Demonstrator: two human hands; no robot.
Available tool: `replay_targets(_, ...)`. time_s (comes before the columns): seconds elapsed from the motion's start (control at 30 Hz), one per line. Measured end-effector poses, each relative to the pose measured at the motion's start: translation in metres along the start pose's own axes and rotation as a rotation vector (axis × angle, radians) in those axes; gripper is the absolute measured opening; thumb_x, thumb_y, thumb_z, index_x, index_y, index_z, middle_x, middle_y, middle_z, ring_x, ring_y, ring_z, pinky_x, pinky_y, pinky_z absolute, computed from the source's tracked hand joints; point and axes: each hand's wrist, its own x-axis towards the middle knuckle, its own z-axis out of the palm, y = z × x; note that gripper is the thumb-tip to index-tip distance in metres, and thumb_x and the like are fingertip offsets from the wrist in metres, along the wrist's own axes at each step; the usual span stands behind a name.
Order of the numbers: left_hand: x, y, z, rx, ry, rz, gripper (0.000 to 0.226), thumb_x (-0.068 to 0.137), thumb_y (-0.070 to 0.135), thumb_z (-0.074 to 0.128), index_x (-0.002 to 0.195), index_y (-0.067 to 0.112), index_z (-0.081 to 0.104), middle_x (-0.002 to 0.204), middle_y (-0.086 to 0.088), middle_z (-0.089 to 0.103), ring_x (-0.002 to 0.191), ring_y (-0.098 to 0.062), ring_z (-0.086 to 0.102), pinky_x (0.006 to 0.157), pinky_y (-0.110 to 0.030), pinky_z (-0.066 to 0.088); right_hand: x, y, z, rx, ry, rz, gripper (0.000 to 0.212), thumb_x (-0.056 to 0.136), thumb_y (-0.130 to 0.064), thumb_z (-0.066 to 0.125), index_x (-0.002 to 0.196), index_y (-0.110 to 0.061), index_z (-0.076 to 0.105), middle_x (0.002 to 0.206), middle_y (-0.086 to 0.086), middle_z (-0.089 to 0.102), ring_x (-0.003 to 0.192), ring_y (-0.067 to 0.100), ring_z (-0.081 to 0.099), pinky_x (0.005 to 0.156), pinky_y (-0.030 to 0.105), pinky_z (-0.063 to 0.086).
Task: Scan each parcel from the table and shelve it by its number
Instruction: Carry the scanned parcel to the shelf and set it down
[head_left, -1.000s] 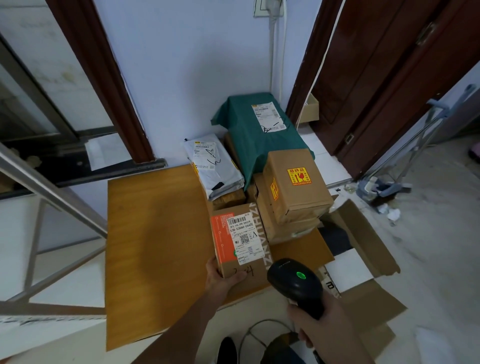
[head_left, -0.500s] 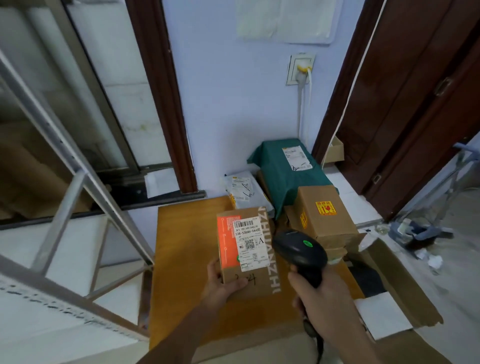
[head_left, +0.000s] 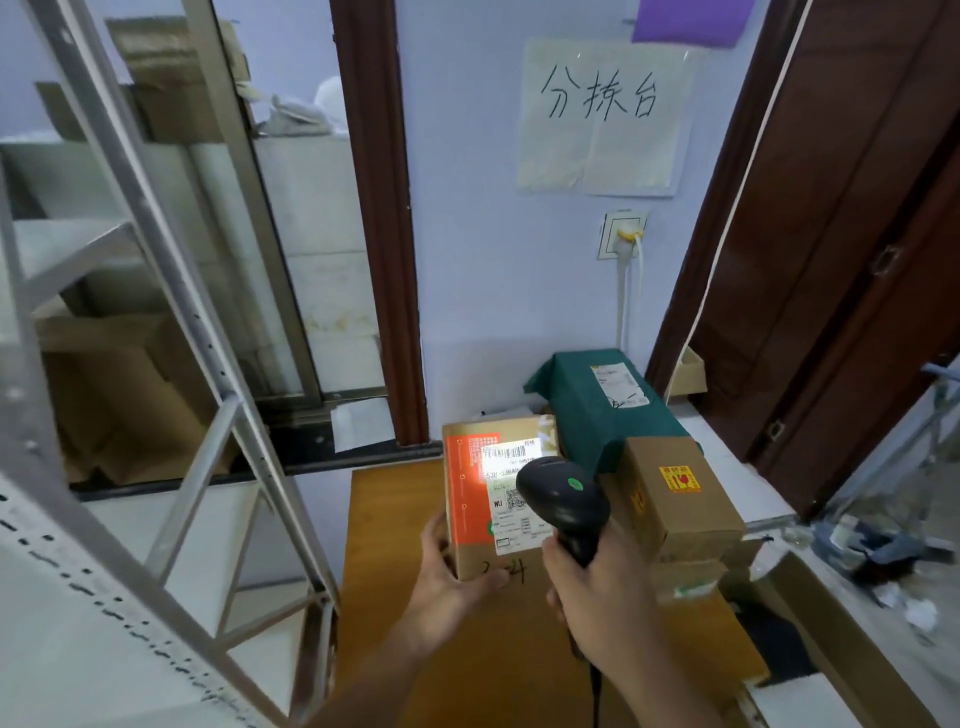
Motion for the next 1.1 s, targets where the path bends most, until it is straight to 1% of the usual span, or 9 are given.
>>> replay_targets(0.07,-0.001,0.0,-0.007,0.012,0.014,0.003,0.132,0.057,0.056,0.099,0.155,0.049,0.011,0.143,0.011,0.051,0.124,-0.007,0.055,0.101,-0.043,0.058,-0.002,-0.005,0.004,0.029,0.021,-0.003,0.008,0.093,-0.016,0.065,0.097,-0.019,0.059,0.068,-0.001,0.063,0.056,0.005,0.066,0.047,0.011,0.047)
replay_targets(0.13,-0.002,0.0,-0.012,0.023,0.01,0.004,0.135,0.054,0.058,0.099,0.156,0.048,0.011,0.143,0.012,0.051,0.127,-0.01,0.054,0.105,-0.051,0.056,-0.004,-0.009,0.007,0.042,0.026,-0.008,0.009,0.094,-0.014,0.064,0.099,-0.018,0.058,0.069,0.003,0.063,0.054,0.006,0.065,0.048,0.012,0.048)
replay_targets(0.3,-0.005,-0.004,-0.024,0.014,-0.011,0.001,0.14,0.05,0.058,0.1,0.157,0.043,0.011,0.141,0.012,0.051,0.121,-0.007,0.056,0.099,-0.044,0.06,-0.011,-0.015,0.016,0.033,0.01,0.009,0.009,0.094,-0.018,0.063,0.101,-0.015,0.059,0.068,0.0,0.063,0.052,0.006,0.064,0.048,0.012,0.047)
replay_targets(0.43,-0.008,-0.01,-0.031,0.016,-0.016,-0.005,0.12,0.067,0.029,0.097,0.152,0.044,0.013,0.136,0.012,0.052,0.113,-0.005,0.058,0.074,-0.024,0.062,-0.018,-0.022,0.025,0.053,0.006,0.026,0.01,0.095,-0.018,0.063,0.103,-0.015,0.059,0.072,0.0,0.063,0.055,0.008,0.065,0.05,0.013,0.049)
replay_targets(0.6,-0.011,-0.02,-0.046,-0.024,-0.016,-0.041,0.118,0.068,0.024,0.097,0.152,0.044,0.015,0.135,0.011,0.052,0.111,-0.004,0.058,0.072,-0.023,0.062,-0.026,-0.026,0.037,-0.032,0.012,0.066,0.009,0.096,-0.026,0.059,0.097,-0.017,0.06,0.073,0.002,0.065,0.054,0.008,0.066,0.052,0.016,0.049)
replay_targets(0.8,-0.028,-0.027,-0.069,-0.049,-0.015,-0.053,0.113,0.07,0.022,0.095,0.147,0.045,0.016,0.13,0.014,0.053,0.108,-0.002,0.058,0.066,-0.016,0.058,-0.04,-0.04,0.05,-0.077,0.016,0.036,0.005,0.094,-0.021,0.062,0.094,-0.025,0.058,0.066,0.004,0.066,0.052,0.008,0.065,0.055,0.024,0.052)
replay_targets(0.93,-0.058,-0.032,-0.087,-0.064,0.07,-0.048,0.119,0.064,0.031,0.1,0.151,0.046,0.019,0.139,0.01,0.054,0.116,-0.007,0.059,0.075,-0.023,0.06,-0.053,-0.048,0.059,-0.03,-0.092,-0.007,0.005,0.095,-0.019,0.063,0.099,-0.019,0.06,0.065,0.003,0.063,0.049,0.008,0.063,0.05,0.018,0.049)
replay_targets(1.03,-0.089,-0.034,-0.101,-0.095,0.15,-0.05,0.117,0.065,0.034,0.1,0.148,0.048,0.019,0.135,0.014,0.058,0.117,-0.008,0.061,0.098,-0.04,0.06,-0.064,-0.052,0.068,-0.001,-0.147,-0.041,0.006,0.094,-0.016,0.065,0.099,-0.014,0.062,0.06,0.003,0.063,0.043,0.008,0.061,0.044,0.014,0.045)
replay_targets(1.1,-0.113,-0.039,-0.111,-0.119,0.227,-0.064,0.126,0.057,0.044,0.104,0.151,0.046,0.02,0.138,0.009,0.061,0.121,-0.013,0.065,0.105,-0.05,0.056,-0.072,-0.054,0.074,0.027,-0.231,-0.044,0.005,0.094,-0.017,0.065,0.098,-0.017,0.062,0.056,0.004,0.063,0.043,0.009,0.06,0.044,0.018,0.046)
